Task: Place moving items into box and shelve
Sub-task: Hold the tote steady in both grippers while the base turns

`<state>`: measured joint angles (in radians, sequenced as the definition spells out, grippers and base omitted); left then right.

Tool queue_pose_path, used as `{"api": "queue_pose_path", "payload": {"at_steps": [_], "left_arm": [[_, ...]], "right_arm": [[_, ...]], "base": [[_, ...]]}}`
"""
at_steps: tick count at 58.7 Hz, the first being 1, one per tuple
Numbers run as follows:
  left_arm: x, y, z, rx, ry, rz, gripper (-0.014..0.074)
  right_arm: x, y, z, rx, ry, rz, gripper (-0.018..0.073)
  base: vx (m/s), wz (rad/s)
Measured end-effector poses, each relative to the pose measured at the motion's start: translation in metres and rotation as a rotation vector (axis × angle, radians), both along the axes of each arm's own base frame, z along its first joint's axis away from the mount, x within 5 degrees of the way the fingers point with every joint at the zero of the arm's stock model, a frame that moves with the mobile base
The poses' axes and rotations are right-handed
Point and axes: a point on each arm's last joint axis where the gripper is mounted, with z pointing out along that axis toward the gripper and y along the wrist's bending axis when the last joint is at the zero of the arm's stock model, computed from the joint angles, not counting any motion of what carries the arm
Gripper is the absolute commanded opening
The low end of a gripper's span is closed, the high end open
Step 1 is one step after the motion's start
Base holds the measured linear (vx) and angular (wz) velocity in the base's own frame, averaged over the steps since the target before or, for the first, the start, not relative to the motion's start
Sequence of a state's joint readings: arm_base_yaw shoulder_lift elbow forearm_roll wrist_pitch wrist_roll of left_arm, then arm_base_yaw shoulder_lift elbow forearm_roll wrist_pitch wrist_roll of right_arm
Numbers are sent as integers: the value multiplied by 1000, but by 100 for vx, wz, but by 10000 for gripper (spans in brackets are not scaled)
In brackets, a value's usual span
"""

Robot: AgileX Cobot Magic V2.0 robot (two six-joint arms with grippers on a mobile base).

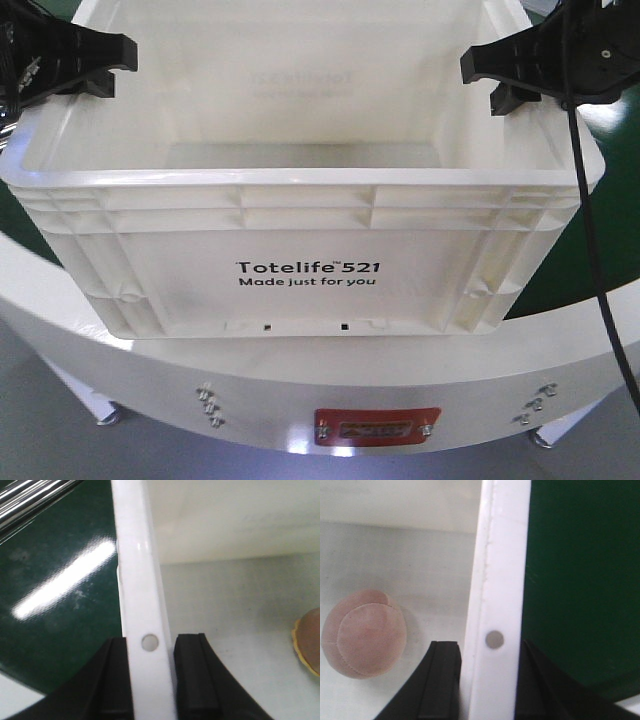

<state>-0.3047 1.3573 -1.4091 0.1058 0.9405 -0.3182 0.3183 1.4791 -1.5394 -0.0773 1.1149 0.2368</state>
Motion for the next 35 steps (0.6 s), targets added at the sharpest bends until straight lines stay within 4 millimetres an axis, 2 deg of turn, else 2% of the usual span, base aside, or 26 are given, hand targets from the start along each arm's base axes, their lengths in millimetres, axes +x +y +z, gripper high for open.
{"api": "queue_pose_path", "payload": {"at_steps": [35], "left_arm": [[0,0,0,1,0,0,0]], "right_arm": [[0,0,0,0,-1,0,-5]], "base": [[-11,41]]}}
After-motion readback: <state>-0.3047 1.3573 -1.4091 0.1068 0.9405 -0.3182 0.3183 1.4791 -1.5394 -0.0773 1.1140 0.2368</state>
